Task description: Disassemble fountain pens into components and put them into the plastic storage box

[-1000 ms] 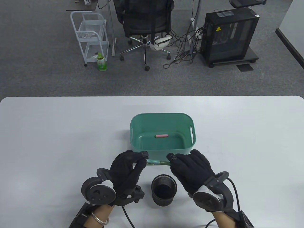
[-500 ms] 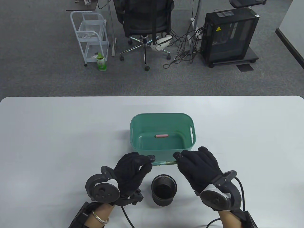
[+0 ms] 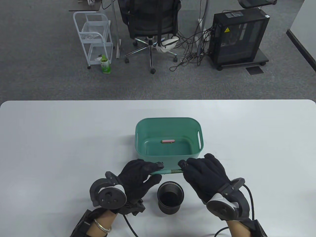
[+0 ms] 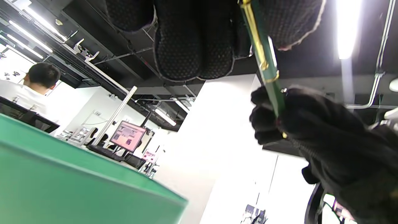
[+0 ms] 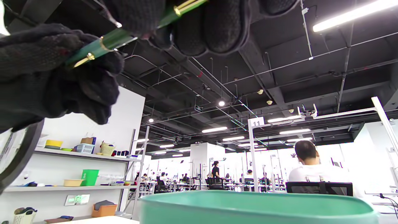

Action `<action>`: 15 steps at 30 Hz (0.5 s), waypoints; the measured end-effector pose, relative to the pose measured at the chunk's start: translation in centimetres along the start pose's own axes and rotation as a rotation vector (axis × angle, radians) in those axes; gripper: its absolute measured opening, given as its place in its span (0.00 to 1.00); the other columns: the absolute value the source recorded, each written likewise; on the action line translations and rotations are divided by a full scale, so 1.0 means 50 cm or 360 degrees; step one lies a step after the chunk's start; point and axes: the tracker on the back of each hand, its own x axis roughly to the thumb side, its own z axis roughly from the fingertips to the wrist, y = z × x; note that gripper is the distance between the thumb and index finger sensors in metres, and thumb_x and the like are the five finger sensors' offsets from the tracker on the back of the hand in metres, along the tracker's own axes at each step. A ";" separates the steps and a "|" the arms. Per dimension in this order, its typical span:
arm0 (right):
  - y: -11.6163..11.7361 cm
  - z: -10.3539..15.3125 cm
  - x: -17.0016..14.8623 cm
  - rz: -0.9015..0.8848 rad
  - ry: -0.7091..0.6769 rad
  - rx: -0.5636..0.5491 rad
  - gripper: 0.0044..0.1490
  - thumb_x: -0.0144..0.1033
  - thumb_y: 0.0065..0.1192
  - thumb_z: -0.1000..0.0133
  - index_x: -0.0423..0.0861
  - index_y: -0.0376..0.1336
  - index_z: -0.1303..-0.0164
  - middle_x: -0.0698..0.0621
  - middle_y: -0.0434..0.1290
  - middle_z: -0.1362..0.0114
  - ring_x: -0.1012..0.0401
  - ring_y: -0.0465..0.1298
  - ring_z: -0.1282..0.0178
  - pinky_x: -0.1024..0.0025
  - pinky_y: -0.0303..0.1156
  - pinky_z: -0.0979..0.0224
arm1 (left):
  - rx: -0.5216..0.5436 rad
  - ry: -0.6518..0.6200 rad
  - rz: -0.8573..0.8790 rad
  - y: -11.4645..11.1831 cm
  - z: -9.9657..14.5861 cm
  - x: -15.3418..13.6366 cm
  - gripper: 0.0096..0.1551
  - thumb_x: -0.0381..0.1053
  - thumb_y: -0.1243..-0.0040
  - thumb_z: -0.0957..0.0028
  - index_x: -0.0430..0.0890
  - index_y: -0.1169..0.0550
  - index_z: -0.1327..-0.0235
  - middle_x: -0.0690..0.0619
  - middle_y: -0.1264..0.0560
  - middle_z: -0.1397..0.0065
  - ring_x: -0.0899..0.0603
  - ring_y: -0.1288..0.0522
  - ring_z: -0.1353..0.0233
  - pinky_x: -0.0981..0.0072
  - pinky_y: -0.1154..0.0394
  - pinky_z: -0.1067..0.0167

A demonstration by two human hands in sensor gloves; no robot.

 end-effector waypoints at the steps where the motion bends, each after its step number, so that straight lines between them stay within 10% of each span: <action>1: 0.000 0.000 0.003 0.0005 -0.0011 0.0000 0.26 0.48 0.60 0.39 0.60 0.70 0.30 0.55 0.72 0.28 0.60 0.73 0.31 0.50 0.59 0.16 | -0.0008 -0.0002 -0.0035 -0.002 -0.001 0.001 0.28 0.59 0.43 0.30 0.43 0.21 0.28 0.47 0.16 0.36 0.42 0.17 0.40 0.44 0.30 0.29; 15: 0.010 0.002 0.017 0.0010 -0.0069 0.0047 0.28 0.52 0.61 0.41 0.58 0.70 0.30 0.56 0.75 0.34 0.61 0.75 0.39 0.53 0.62 0.19 | -0.0080 -0.0066 -0.0039 0.000 -0.002 0.002 0.25 0.55 0.45 0.29 0.38 0.18 0.36 0.52 0.15 0.47 0.47 0.17 0.48 0.49 0.28 0.32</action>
